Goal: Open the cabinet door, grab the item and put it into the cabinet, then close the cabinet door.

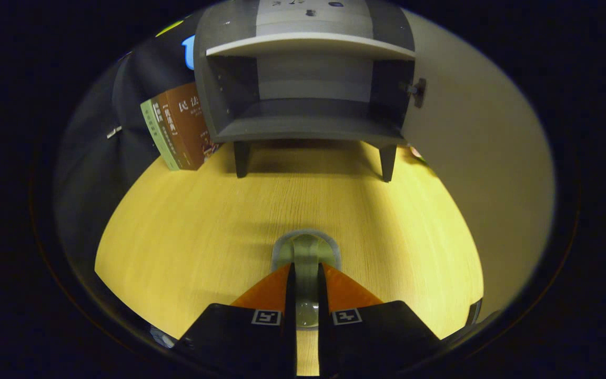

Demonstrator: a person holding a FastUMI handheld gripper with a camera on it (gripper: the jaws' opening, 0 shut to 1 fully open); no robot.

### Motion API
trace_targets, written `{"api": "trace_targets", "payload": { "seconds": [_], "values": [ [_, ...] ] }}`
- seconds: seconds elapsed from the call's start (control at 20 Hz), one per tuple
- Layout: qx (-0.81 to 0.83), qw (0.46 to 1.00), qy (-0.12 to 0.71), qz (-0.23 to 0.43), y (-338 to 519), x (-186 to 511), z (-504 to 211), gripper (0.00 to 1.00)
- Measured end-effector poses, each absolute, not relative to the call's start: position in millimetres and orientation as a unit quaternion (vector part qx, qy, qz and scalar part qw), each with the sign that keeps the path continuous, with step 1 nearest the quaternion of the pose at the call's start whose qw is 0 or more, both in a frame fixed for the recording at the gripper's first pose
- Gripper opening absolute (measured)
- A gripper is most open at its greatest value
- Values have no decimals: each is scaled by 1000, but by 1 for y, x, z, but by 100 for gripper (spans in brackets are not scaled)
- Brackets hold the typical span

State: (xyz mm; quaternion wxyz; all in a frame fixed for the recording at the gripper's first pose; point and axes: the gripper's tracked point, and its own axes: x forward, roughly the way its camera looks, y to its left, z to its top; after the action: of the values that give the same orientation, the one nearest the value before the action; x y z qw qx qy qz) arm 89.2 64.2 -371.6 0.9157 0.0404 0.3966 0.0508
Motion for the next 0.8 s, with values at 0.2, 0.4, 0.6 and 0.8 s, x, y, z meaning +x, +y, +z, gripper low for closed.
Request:
{"api": "trace_targets", "payload": {
  "seconds": [0.2, 0.4, 0.6, 0.8],
  "values": [
    [49, 929, 363, 49, 56, 95, -306, 20],
    [68, 941, 330, 40, 46, 108, -236, 20],
    [79, 951, 297, 40, 42, 141, -160, 21],
    [82, 963, 256, 32, 41, 200, -98, 20]
  ]
}}
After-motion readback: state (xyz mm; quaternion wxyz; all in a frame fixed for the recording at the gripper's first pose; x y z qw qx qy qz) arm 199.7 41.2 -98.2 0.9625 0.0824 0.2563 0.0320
